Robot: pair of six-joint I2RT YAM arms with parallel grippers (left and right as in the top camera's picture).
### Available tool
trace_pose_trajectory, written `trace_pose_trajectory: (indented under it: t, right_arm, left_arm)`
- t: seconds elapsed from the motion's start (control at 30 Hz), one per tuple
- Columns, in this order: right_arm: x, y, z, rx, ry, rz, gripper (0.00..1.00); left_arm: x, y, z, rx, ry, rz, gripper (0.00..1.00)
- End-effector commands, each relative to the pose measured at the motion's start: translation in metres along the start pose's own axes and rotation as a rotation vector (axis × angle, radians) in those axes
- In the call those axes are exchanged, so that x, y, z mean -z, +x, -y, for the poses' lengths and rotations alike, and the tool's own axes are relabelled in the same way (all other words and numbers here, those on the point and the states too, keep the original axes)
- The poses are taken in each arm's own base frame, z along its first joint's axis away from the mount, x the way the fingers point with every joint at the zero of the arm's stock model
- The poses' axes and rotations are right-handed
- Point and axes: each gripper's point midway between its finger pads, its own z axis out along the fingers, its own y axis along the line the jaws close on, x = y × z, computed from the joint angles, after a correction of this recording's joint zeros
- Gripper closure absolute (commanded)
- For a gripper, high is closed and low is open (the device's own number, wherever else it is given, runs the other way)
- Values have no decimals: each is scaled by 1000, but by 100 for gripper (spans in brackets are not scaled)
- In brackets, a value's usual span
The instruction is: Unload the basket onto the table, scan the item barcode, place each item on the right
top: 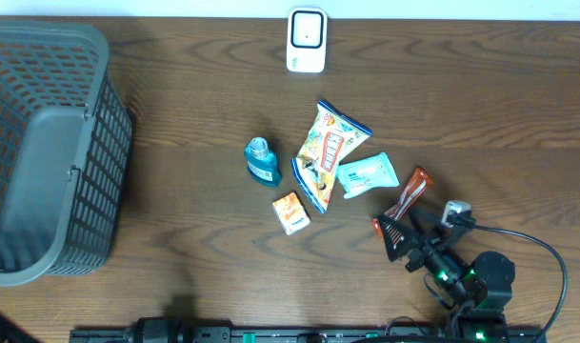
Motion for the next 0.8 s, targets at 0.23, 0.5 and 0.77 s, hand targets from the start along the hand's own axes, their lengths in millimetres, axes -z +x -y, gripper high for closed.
trace_pose_trajectory:
  t: [0.23, 0.5, 0.77]
  right_arm:
    - [10, 34, -47, -13, -281, -198, 1]
    - [16, 32, -66, 50, -382, -209, 1]
    - [27, -36, -111, 236, -388, -46, 1]
  left_arm:
    - [44, -17, -1, 65, 26, 125, 2]
    - [74, -31, -5, 81, 37, 215, 2]
    - [64, -9, -28, 82, -102, 168, 2]
